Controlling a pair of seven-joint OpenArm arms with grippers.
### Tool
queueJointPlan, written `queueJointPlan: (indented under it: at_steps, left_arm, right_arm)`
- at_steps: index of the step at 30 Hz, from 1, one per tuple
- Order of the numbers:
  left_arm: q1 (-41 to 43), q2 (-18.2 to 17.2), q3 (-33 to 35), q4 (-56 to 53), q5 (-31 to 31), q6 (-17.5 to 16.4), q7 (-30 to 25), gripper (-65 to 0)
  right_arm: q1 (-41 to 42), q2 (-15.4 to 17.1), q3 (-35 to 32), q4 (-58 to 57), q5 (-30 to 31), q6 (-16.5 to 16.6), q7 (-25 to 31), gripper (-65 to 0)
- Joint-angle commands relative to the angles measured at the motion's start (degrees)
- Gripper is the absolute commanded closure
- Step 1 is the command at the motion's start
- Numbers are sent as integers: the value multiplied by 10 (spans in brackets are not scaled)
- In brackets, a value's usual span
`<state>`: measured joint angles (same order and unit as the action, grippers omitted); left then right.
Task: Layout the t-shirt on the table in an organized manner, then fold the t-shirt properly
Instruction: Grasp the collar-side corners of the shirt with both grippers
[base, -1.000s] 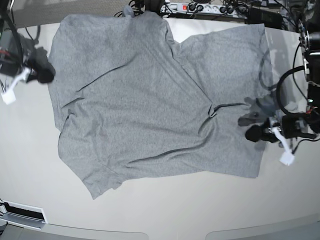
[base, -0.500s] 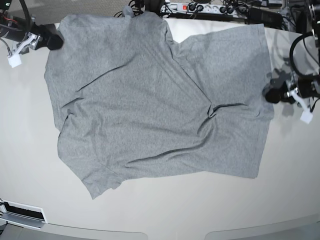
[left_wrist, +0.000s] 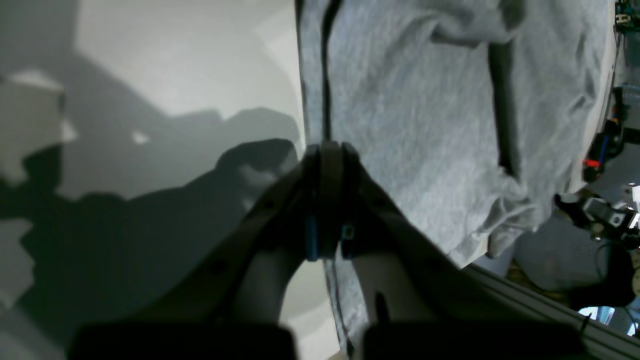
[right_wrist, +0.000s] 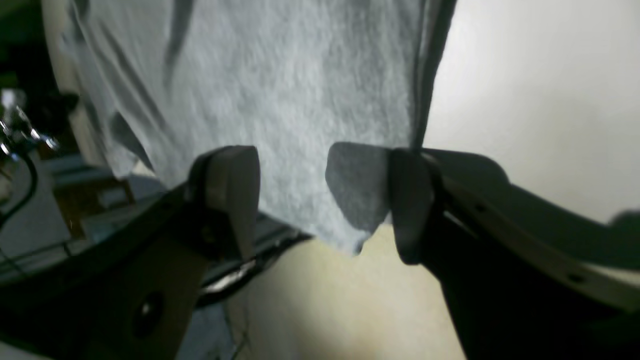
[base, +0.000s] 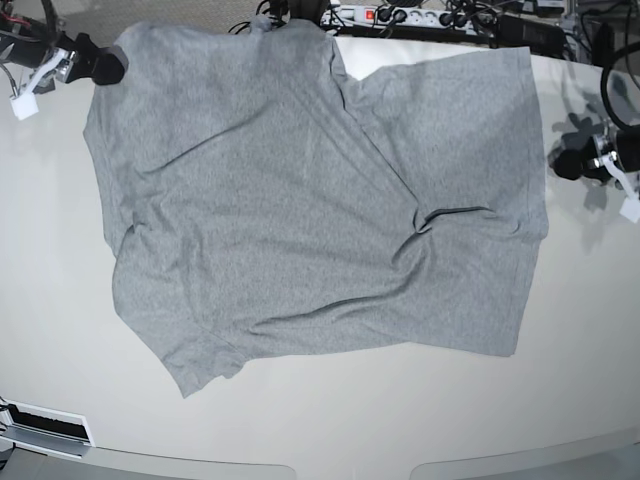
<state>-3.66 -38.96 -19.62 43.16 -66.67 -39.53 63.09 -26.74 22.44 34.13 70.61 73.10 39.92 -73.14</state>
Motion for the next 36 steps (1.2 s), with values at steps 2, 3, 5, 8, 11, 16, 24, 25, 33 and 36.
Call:
queueJointPlan:
  at_steps: [2,3,5,8,11,16,24,25,33,36]
  left_arm:
    - [-7,-24,-4,8,-10,-5,-1,0]
    - [-7,-26,-4,8,-12,-5,-1,0]
    - [-7,-26,-4,8,-16,-5,-1,0]
    - [-6,-25,-4,8,-16,-5,-1,0]
    - [-7,-24,-4,8,-16,-5,-1,0]
    - [-7,-24,-4,8,-16,-5,-1,0]
    - [-6,-24,-4,8,-16,-5,0,0]
    - [-6,-24,-4,8,-16,-5,0,0]
    - [-6,-20,-4,8,-16,-5,0,0]
    - [-6,-20,-4,8,-16,-5,1,0]
  right_arm:
    - [-2,19,4,7,5,1,0,-422]
    - [-2,23,4,7,6,1,2,-422]
    - [-2,33,4,7,6,1,16,-422]
    - [-2,42,4,7,2,1,22,-422]
    - [-2,41,4,7,-27,1,23,-422]
    - [-4,27,4,7,-107,1,69,-422]
    - [-13,-19,-2,7,-86,1,45,-422]
    - [-13,-21,-5,7,-70,1,31,-422]
    - [-13,-21,-75,7,20,1,-43,-419]
    - [-13,-21,-114,7,19,1,-43,-419]
